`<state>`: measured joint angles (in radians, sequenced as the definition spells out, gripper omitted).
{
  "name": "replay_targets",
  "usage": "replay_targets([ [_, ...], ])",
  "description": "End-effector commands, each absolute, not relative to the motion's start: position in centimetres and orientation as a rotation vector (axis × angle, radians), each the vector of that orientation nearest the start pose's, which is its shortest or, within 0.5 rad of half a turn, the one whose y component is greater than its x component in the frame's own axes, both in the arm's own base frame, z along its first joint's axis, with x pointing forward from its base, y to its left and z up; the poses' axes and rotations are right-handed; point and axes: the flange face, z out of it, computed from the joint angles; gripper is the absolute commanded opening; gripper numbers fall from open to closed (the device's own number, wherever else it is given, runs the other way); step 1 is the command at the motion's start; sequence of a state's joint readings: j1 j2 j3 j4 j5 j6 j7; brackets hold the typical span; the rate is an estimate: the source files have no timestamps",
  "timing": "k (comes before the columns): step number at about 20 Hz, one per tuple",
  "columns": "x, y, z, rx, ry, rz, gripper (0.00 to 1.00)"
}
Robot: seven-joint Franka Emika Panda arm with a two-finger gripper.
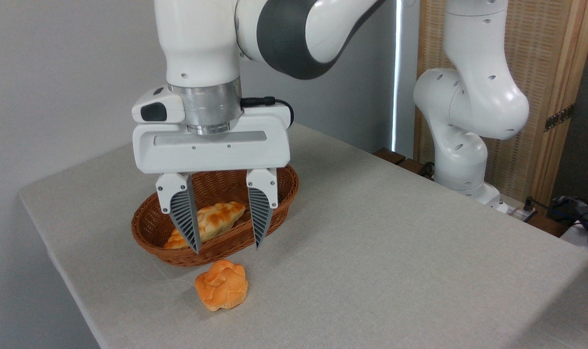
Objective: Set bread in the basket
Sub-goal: 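Move the open gripper past the basket and lower it over the orange roll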
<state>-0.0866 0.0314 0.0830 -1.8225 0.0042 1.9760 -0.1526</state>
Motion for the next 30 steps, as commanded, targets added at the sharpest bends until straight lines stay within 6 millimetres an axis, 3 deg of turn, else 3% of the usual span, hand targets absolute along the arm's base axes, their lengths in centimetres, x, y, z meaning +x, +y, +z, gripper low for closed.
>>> replay_targets([
  [1,58.7,-0.5,51.3,-3.140,-0.278,-0.214,1.00],
  [4,59.3,-0.6,50.2,-3.133,-0.364,-0.238,1.00],
  [20,60.7,-3.3,44.7,-3.137,-0.331,-0.180,1.00],
  [30,61.0,-4.0,43.3,-3.134,-0.316,-0.205,1.00],
])
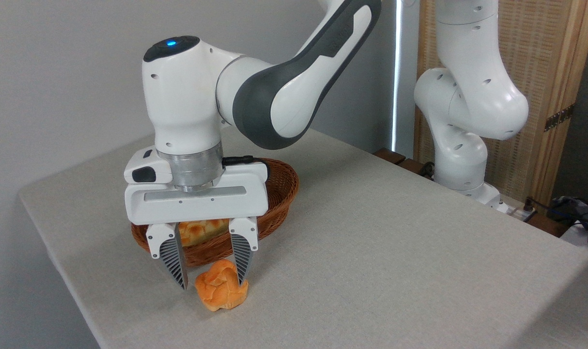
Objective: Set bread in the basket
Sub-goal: 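Close the gripper fingers around the orange bread roll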
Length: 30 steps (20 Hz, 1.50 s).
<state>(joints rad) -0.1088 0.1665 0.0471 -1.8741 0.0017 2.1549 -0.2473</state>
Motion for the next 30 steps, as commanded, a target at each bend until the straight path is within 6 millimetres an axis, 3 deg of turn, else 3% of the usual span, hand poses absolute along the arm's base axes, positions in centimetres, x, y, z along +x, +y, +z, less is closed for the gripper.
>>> replay_targets([
  [1,61.0,-4.0,43.3,-3.135,-0.313,-0.205,1.00],
  [23,59.9,-3.9,41.4,-3.127,-0.291,-0.081,1.00],
  [28,59.9,-3.9,41.4,-3.128,-0.281,-0.088,0.53],
  [30,59.9,-3.9,41.4,-3.128,-0.281,-0.086,0.46],
])
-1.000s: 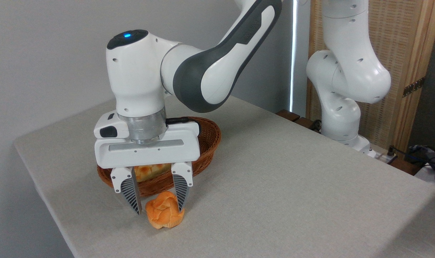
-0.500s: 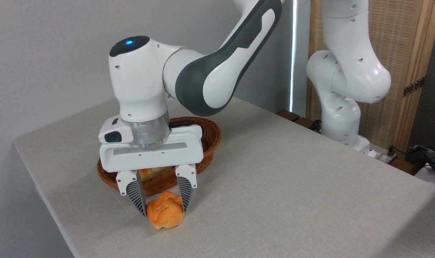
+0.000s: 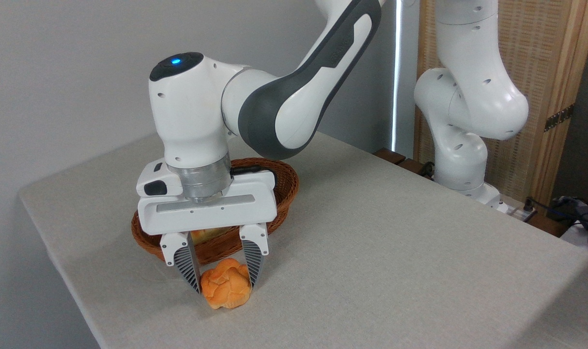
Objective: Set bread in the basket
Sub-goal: 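Close the gripper fingers around the orange bread roll, then lift the orange roll and carry it over the wicker basket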
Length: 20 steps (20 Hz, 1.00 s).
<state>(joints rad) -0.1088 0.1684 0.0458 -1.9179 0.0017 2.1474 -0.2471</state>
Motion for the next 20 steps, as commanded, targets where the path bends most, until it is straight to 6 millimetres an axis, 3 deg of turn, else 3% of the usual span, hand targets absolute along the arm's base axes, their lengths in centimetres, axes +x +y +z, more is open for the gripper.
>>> replay_targets([
  [1,59.9,-3.9,41.4,-3.128,-0.281,-0.086,0.46],
  [8,59.9,-3.9,41.4,-3.128,-0.274,-0.083,0.47],
  [12,59.7,-3.8,41.9,-3.134,-0.163,-0.059,0.49],
  [20,59.4,-2.5,49.0,-3.160,0.016,-0.028,0.53],
])
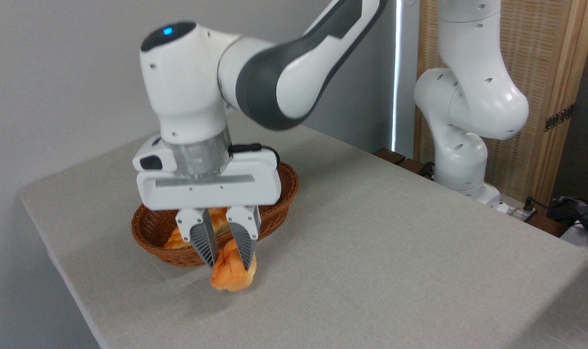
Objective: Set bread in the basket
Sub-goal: 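Lift the orange roll and carry it over the wicker basket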
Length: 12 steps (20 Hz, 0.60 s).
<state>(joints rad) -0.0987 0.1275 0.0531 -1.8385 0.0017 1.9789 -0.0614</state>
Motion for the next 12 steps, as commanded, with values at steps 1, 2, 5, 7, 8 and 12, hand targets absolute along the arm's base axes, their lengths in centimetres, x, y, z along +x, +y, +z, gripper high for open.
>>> replay_targets([
  [1,59.1,-2.5,50.0,-3.175,0.021,-0.050,0.54],
  [2,58.8,-2.6,51.1,-3.186,0.022,-0.077,0.55],
  [5,57.3,-4.2,53.5,-3.191,0.076,-0.088,0.55],
  [7,56.2,-7.5,54.4,-3.194,0.173,-0.092,0.55],
  [8,55.9,-9.0,54.6,-3.208,0.210,-0.097,0.56],
  [12,52.4,-14.8,55.3,-3.168,0.544,-0.101,0.57],
])
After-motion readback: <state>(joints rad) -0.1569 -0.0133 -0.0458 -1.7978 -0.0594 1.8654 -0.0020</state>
